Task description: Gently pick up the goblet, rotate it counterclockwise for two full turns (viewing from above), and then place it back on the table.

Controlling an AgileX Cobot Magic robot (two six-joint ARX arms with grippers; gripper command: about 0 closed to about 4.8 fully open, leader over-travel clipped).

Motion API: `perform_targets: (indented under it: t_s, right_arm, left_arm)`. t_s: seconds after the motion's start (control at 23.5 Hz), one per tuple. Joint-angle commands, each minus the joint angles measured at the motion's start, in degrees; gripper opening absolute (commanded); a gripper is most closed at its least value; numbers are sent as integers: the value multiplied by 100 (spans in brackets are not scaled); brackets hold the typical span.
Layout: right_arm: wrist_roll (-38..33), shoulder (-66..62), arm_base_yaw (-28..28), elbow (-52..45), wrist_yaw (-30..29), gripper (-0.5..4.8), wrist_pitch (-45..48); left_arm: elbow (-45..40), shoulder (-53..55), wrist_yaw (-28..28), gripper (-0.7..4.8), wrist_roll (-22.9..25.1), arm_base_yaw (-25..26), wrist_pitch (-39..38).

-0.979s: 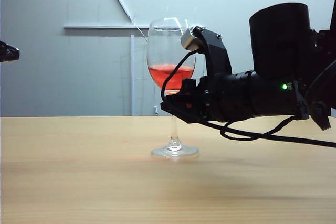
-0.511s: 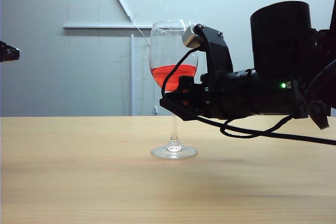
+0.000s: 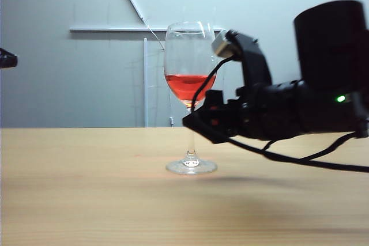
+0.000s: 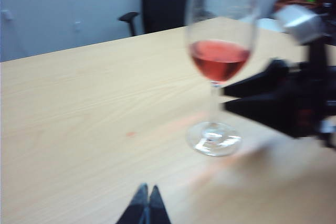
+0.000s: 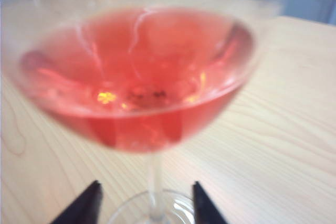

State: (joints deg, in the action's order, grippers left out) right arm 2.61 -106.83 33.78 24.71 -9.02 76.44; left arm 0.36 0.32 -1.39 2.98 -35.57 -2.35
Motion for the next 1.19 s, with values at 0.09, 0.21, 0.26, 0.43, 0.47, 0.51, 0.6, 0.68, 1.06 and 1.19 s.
perform_targets:
  t_s: [0.09,0.21,0.26,0.43,0.47,0.51,0.6,0.68,1.06,1.19]
  right_arm:
    - [70,503,11,-466,645,296,177]
    - [70,931,11,-833,1025,298,170]
    - [70,1071,11,-942,1058,298,170]
    - [87,1744,11,-1401,1062,296,103]
    - [87,1904,11,-1495,1060,290,55]
    - [85,2238,11,-1648,1060,194,-129]
    - [85,2675,11,-1799,1056,14,-413]
    - [81,3405,17,-1910,1040,-2,-1058]
    - [37,6273,20,-1869,1622,-3,-3615]
    - [42,6780,20,-1869,1906,-3,-4103]
  left_arm:
    - [15,2,13,-5,0,487,72]
    - [15,2,15,-5,0,970,72]
    - [15,2,15,-5,0,1154,70]
    - [15,2,11,-5,0,2184,70]
    - [15,2,11,-5,0,2417,72]
    - [15,2,-13,-5,0,2844,70]
    - [15,2,-42,-5,0,3042,70]
    - [15,2,-50,-5,0,3220,70]
    - [15,2,-31,-5,0,3622,70]
    - [15,2,11,-5,0,3622,70]
